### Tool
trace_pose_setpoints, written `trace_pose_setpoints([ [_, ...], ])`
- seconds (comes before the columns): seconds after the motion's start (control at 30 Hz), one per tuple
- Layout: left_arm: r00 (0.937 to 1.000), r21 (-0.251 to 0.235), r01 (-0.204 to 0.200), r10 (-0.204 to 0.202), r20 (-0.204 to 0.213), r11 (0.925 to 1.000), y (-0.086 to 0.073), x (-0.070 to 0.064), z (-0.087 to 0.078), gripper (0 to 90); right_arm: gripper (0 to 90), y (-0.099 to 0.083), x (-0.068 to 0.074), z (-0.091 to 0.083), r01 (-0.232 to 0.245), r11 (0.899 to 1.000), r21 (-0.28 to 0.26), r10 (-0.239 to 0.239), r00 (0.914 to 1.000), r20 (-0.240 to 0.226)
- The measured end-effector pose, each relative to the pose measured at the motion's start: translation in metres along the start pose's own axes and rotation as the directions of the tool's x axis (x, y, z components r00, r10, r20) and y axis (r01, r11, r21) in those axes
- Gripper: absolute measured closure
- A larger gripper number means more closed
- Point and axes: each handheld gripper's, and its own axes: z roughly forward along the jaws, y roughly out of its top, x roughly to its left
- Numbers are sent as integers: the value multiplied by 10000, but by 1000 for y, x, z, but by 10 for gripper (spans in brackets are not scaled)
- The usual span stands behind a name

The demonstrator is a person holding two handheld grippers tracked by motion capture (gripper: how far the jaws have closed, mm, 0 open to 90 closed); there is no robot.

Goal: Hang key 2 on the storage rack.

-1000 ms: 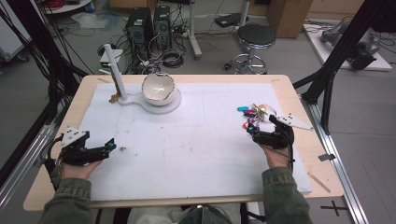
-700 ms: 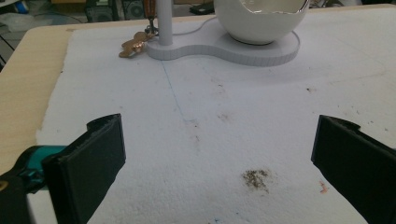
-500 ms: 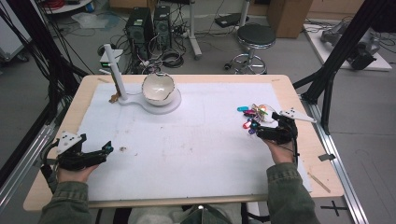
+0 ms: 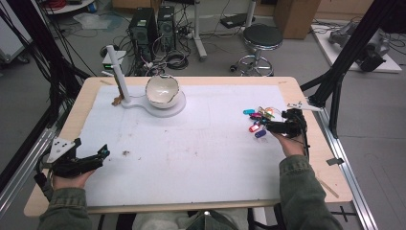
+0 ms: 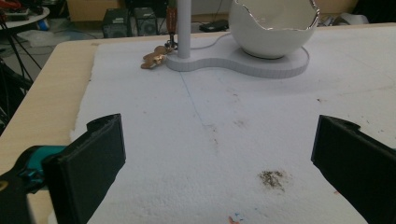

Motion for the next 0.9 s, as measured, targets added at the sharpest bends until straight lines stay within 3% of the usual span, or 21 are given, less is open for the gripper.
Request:
trace_pose_setpoints([
  [0.43,9997,-15,80,-79,215,10000,1,-1,4,34,5,28,-4,22,451,9950,888,-473,9986,224],
  [0.63,9992,-151,285,-281,277,9995,1,1,6,34,5,29,-7,34,609,9894,1319,-658,9973,325],
  [0.77,9991,-159,276,-271,312,9995,2,1,7,34,5,27,-13,43,398,9879,1500,-458,9983,368],
  [0.9,9990,-166,281,-275,338,9995,2,1,7,34,5,25,-17,51,451,9831,1773,-546,9973,492],
])
